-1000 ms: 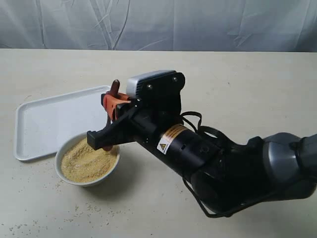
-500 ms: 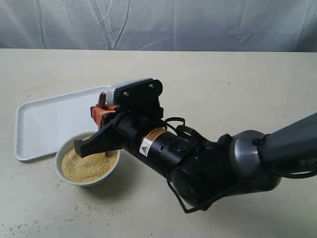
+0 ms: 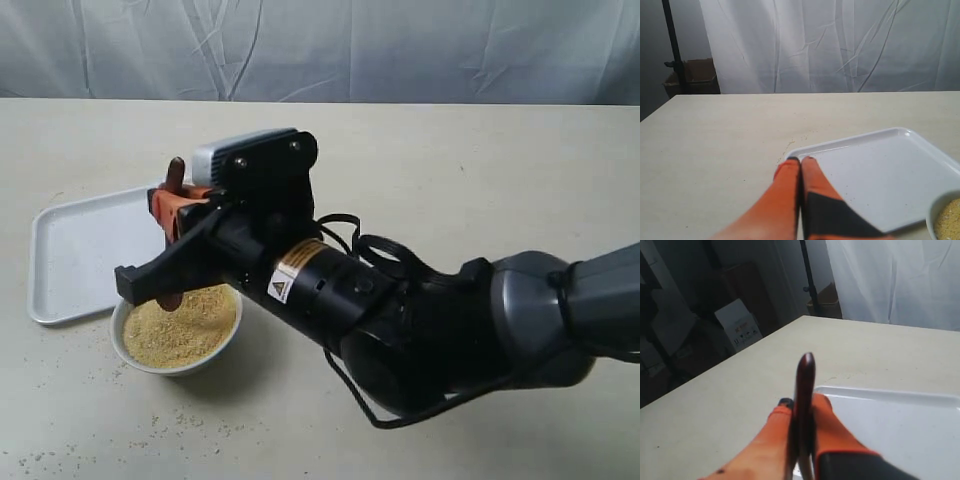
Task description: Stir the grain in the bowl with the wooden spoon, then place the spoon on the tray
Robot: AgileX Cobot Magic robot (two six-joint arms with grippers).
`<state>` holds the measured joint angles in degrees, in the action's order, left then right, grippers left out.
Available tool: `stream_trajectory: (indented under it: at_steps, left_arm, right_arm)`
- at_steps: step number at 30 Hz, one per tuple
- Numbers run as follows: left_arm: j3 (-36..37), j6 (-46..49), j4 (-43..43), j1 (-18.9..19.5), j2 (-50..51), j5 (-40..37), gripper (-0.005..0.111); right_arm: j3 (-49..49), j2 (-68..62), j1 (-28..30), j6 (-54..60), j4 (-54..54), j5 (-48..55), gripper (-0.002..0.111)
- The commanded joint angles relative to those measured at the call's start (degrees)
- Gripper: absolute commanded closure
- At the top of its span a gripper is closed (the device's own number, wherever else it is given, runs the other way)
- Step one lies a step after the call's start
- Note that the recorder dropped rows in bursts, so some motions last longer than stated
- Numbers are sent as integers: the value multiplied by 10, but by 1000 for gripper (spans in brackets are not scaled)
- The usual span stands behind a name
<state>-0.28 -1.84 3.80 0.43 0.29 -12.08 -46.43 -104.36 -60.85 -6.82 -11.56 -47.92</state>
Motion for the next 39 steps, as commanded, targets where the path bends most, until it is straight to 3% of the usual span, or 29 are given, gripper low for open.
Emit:
stream_trajectory:
  at_steps: [1,8,14,24,31,35,39]
  left_arm:
    - [3,-1,0,0,-3,4,106]
    - [3,-1,0,0,-3,3,106]
    - [3,-1,0,0,-3,3,106]
    - [3,-1,0,0,-3,3,106]
    - [3,-1,0,0,-3,3,106]
    - [3,-1,0,0,-3,3,106]
    - [3,-1,0,0,-3,4,106]
  right_arm:
    - [-8,3,-16,-7,10,7,109]
    - [-26,-39,-26,-8,4,27,109]
    - [-26,-55,-24,42,-69,71,109]
    - [-26,-16,-24,74,-151,30,109]
    - [-26,-2,-24,227,-272,27,109]
    - [-26,-41,-26,215,-288,26,109]
    - [-26,-51,-26,158,-237,47,109]
